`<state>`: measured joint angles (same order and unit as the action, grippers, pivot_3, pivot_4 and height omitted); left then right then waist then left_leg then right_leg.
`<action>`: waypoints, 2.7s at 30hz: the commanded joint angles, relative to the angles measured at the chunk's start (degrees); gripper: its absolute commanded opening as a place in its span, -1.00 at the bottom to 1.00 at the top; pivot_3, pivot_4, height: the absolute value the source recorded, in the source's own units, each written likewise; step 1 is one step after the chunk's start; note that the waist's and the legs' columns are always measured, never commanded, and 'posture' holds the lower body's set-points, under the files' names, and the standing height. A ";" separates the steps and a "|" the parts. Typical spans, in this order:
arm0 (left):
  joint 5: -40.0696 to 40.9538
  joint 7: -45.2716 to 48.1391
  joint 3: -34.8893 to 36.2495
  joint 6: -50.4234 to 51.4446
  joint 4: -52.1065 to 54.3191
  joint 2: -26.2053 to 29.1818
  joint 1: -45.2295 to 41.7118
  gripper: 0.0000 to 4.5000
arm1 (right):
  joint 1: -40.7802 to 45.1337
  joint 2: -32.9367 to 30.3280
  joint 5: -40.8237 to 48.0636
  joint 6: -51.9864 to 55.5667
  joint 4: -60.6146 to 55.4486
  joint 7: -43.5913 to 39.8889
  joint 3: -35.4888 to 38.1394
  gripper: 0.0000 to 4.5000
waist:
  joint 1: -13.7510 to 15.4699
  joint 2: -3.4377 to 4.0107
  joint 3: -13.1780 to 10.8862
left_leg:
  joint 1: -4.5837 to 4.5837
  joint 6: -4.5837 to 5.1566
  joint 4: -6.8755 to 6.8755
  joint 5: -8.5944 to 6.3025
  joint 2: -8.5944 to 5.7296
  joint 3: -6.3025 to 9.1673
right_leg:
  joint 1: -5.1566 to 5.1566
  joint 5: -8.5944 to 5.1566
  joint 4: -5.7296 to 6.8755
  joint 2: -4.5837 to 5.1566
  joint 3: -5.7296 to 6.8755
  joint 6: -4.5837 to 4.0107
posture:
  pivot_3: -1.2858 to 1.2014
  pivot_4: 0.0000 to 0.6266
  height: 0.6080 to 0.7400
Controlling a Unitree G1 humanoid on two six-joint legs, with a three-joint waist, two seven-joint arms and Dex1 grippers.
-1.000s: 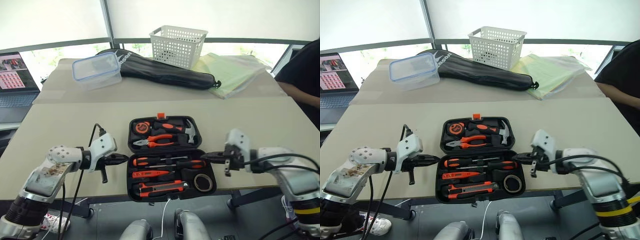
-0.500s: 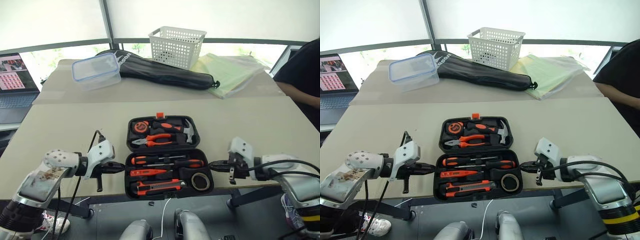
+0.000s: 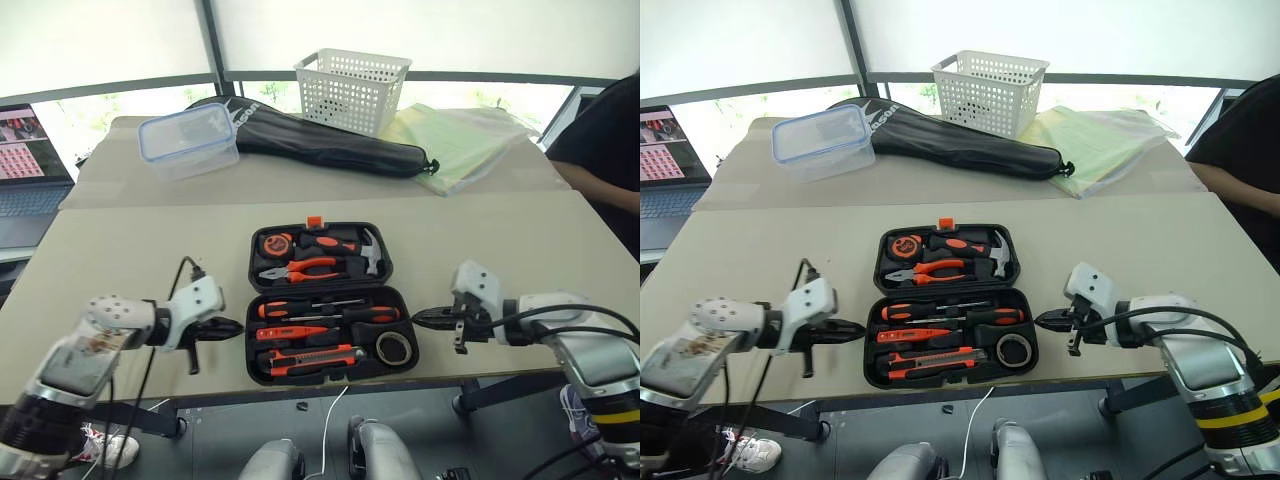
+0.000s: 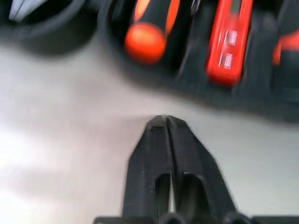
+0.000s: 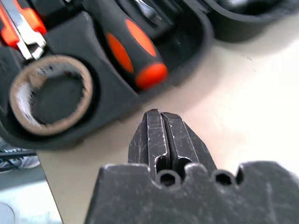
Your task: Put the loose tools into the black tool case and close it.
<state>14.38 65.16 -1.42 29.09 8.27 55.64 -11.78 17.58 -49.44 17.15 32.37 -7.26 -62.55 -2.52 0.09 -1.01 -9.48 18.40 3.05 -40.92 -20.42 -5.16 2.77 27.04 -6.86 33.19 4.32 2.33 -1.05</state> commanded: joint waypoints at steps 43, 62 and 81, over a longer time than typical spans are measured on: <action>3.51 -27.52 7.11 5.81 -14.08 -28.49 -27.39 -0.99 | 29.36 24.25 -5.24 -0.56 23.92 30.58 4.73 -1.00 | -0.35 0.01 0.29 | 0.23 -0.18 -0.66 0.09 -0.13 0.17 | 0.14 0.05 0.84 0.10 -0.07 -0.02 | 0.03 -0.52 1.00; -12.28 -37.72 5.86 -27.20 0.91 -27.24 -0.12 -0.99 | -3.72 21.58 -18.54 -45.57 13.69 38.78 3.83 -1.00 | -0.46 0.02 0.31 | -0.32 -0.14 -0.17 0.08 -0.14 0.04 | -0.14 -0.02 0.58 0.02 -0.34 -0.01 | 0.03 -0.52 1.00; -1.84 -13.34 6.82 -15.19 -15.15 -7.86 -10.80 0.37 | -29.03 -3.73 10.50 -18.48 -18.67 4.34 10.84 -0.51 | 1.30 0.04 0.21 | -0.97 0.44 0.10 -0.24 -0.04 0.07 | -1.07 -0.47 0.01 -0.16 0.01 0.59 | 0.03 -0.52 1.00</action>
<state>15.24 50.67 7.68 17.94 -3.46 47.93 -20.37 -12.12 -52.60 28.00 13.87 -24.20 -57.03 8.94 1.39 -0.97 -9.27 17.44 3.35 -40.83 -20.58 -5.20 2.82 25.99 -7.30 33.17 4.17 2.32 -0.46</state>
